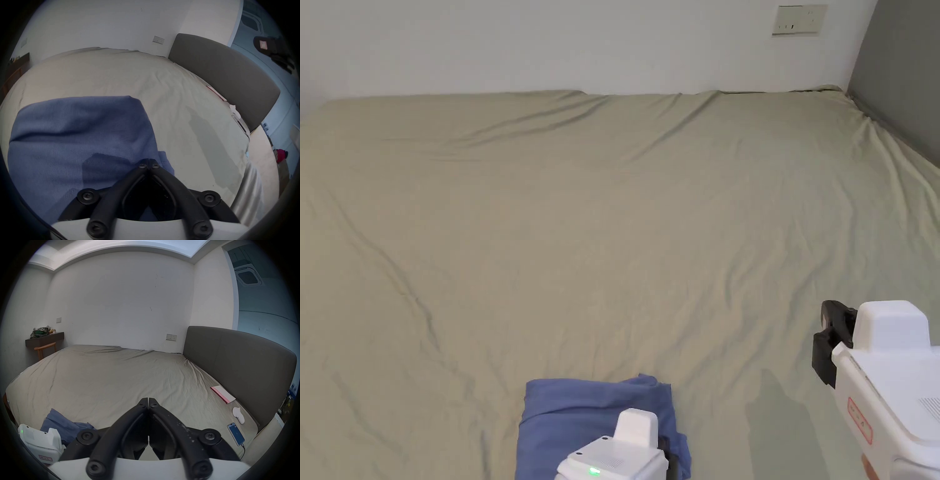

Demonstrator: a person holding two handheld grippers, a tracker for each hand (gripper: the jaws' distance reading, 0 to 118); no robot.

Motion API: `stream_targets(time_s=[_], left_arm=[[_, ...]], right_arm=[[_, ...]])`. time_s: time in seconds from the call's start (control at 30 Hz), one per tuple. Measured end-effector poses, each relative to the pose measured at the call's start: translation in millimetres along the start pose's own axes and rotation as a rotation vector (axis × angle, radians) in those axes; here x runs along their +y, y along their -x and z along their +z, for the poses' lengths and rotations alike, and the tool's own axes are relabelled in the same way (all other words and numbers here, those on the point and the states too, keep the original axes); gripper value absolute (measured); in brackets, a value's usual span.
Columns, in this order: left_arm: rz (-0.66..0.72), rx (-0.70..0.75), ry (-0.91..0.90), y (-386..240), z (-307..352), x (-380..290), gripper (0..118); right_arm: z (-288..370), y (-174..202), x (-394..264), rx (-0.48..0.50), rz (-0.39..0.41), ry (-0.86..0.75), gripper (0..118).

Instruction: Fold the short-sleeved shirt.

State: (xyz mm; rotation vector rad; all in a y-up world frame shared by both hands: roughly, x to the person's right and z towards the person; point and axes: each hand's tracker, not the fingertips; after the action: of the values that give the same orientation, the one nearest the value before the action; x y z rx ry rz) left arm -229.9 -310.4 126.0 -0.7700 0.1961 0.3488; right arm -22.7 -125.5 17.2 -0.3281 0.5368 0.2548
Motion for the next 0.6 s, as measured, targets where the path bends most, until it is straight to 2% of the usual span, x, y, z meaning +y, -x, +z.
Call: stream_targets(time_s=[0.13,0.27,0.33,0.47,0.53,0.6], left_arm=[[0.073,-0.038,-0.002,11,3,4,0],[0.082,-0.037,-0.049,10,29,17,0],[0.091,-0.074,-0.135,12,54,33,0],[-0.017,-0.031,-0.306,21,117,73,0],[0.01,-0.045,-0.373,35,146,91,0],[-0.019,0.025,-0.458,47,176,106,0]], right_arm=[[1,-1,-1,-0.006,-0.015,0.0,1],[7,4,4,0.003,-0.017,-0.01,1],[12,8,9,0.013,-0.01,-0.026,1],[20,20,22,0.029,0.001,-0.061,1],[26,26,28,0.035,-0.003,-0.084,1],[32,33,35,0.042,-0.002,-0.114,1]])
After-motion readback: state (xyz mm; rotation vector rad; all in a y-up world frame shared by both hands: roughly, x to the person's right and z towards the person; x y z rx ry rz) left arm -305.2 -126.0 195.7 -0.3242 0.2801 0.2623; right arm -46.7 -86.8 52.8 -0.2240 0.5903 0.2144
